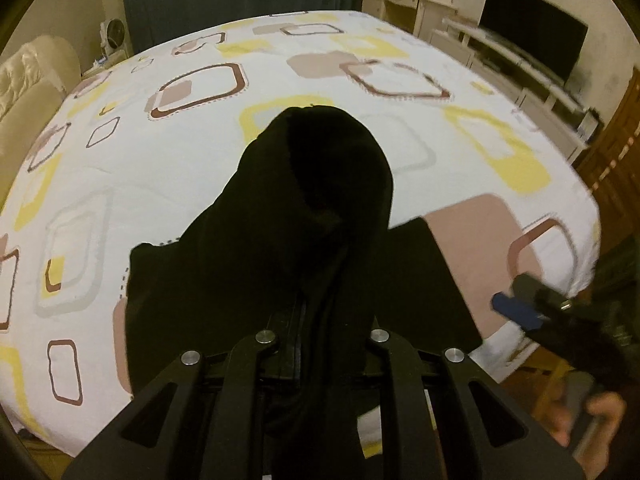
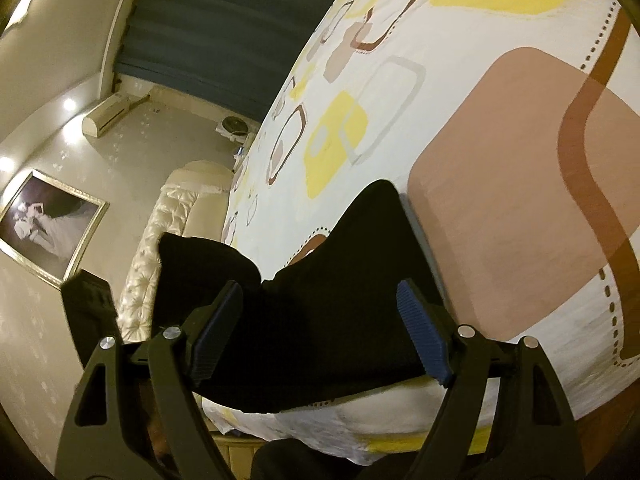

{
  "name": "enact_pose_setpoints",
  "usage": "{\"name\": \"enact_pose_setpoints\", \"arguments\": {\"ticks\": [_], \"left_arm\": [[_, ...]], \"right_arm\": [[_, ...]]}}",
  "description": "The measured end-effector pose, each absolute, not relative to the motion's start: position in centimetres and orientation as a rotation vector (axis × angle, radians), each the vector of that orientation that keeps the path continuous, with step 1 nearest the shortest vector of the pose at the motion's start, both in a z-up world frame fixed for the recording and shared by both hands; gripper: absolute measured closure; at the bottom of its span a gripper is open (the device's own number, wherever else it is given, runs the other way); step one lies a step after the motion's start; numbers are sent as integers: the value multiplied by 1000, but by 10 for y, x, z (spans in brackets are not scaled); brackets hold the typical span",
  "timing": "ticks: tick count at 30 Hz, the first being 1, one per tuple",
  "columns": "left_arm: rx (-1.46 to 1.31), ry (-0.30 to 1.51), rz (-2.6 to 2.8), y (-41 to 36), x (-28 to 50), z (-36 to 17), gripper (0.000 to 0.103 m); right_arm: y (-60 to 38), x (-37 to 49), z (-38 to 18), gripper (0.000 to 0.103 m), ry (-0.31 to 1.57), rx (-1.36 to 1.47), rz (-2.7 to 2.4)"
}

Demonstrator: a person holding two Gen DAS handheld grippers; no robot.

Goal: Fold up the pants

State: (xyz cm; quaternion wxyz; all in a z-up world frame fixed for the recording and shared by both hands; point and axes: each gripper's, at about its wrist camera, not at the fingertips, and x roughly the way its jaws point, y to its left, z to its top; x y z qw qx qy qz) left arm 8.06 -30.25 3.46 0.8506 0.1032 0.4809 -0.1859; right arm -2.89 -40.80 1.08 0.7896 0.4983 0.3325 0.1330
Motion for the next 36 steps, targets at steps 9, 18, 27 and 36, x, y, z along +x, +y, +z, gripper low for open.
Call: {"name": "enact_pose_setpoints", "arguments": {"ticks": [9,18,27,36], "left_arm": [[314,1013,-314,-335,73,-9,89],[378,984,-252,-352,67,-29,89],[466,939,-199,-367,57,-40,89],[531,893,-211,-376,43,-43,82]], "right_arm": [[-417,-35,1,23,713,1116,268],[-420,-37,-2,23,709,1134,256],[-423,-39,-2,23,699,1144,244],[-430,-44,-2,23,683,1159,227]]}}
